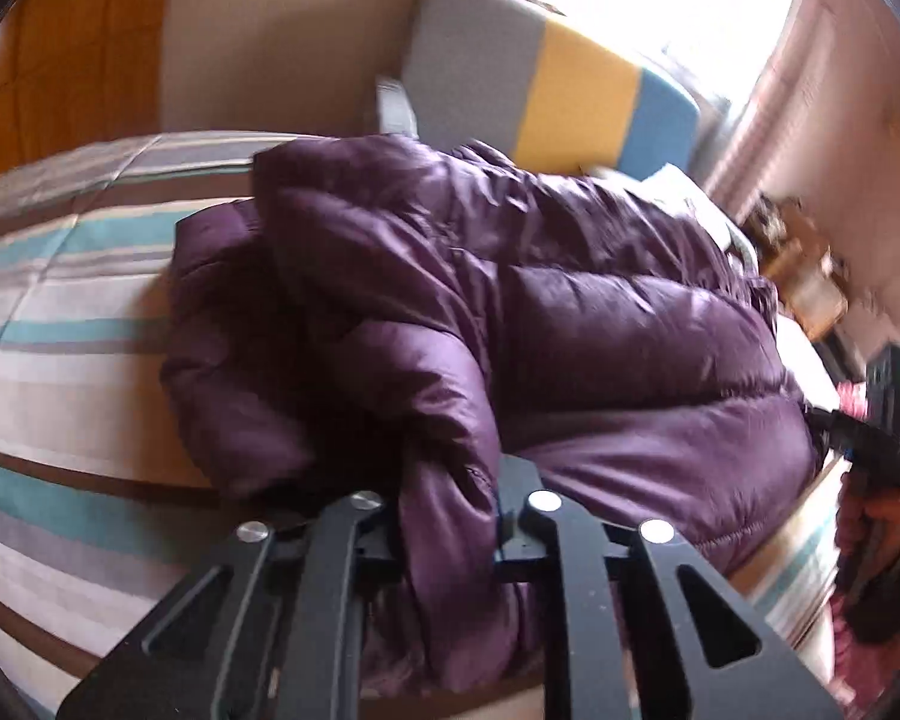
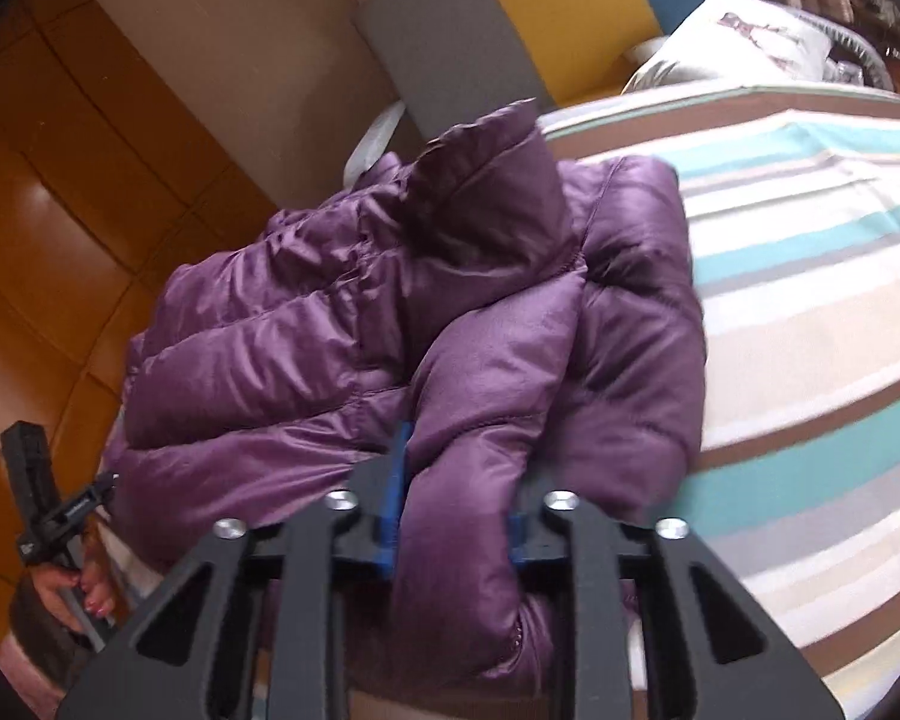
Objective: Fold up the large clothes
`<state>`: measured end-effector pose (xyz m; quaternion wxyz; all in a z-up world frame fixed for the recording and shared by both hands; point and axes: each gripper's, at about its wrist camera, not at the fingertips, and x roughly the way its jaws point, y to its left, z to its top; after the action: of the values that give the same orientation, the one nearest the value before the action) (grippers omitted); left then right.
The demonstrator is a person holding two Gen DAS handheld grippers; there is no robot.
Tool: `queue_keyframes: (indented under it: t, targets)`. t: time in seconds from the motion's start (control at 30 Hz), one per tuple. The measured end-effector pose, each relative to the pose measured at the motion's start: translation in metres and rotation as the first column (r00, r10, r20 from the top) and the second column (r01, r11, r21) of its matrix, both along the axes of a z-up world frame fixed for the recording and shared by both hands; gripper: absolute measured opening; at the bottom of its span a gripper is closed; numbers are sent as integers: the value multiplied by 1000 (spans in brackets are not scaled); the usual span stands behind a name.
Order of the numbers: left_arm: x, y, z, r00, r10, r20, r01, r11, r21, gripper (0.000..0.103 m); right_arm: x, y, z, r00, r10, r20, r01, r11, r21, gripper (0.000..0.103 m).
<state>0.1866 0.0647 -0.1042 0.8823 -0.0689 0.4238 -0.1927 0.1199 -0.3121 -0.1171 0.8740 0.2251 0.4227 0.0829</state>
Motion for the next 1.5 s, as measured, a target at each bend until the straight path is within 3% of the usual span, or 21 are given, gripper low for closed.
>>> queue_keyframes:
  t: [0.17,0.37,0.57,0.63,0.67,0.7,0.73,0.8,1.03,1.1,1.13,1.17,1.2,1.23,1.27,1.3,1.43,1.5]
  targets:
    - [-30,1,5,996,-81,-23,81,997,-6,10,-34,0,-1,997,52,-59,-52,999,-1,12]
    - [-78,19,16,991,-130,-42,128,990,-60,9,-95,-4,3,992,94,-83,-89,994,66,12]
    - [-113,28,34,986,-166,-18,165,984,-67,11,-127,0,19,993,105,-47,-101,991,86,11]
    - [-110,26,41,988,-156,8,156,986,-51,16,-124,0,25,996,86,-14,-85,994,61,12]
    - [-106,25,46,989,-142,32,143,989,-33,23,-118,1,30,997,79,8,-79,997,25,17]
    - [-99,24,49,991,-124,48,126,992,-25,38,-111,2,32,998,64,16,-64,998,-8,32]
    - [-94,25,53,992,-114,60,116,993,-32,45,-105,2,36,998,53,30,-51,998,-35,50]
    - [-81,25,59,992,-97,79,101,994,-51,59,-93,-1,43,998,29,55,-27,999,-40,64]
    - [-27,17,53,999,-35,34,35,999,-2,64,-35,-1,49,998,-11,67,22,985,-174,65]
    - [-14,15,51,1000,-18,25,18,1000,18,71,-16,5,46,999,0,42,10,971,-238,65]
    - [-10,12,49,999,-22,25,22,999,29,71,-16,7,44,999,7,33,3,961,-276,58]
    - [-7,9,50,999,-25,32,23,999,41,71,-8,13,40,999,24,22,-16,945,-326,45]
    - [-5,6,49,999,-27,34,26,999,44,66,2,17,35,999,39,4,-35,932,-362,22]
    - [-8,8,48,999,-36,36,34,998,48,55,6,20,31,999,49,-14,-51,916,-399,15]
    - [-8,6,48,999,-33,36,31,997,70,27,8,24,32,998,62,-13,-62,907,-416,11]
    - [-9,6,48,999,-23,37,20,996,86,17,10,27,38,998,69,-2,-64,907,-416,8]
    - [-13,25,63,997,43,70,-42,999,-17,11,5,18,70,995,52,91,-10,913,-408,6]
    - [-11,30,67,994,69,88,-66,997,-35,11,14,15,79,992,34,123,19,913,-407,5]
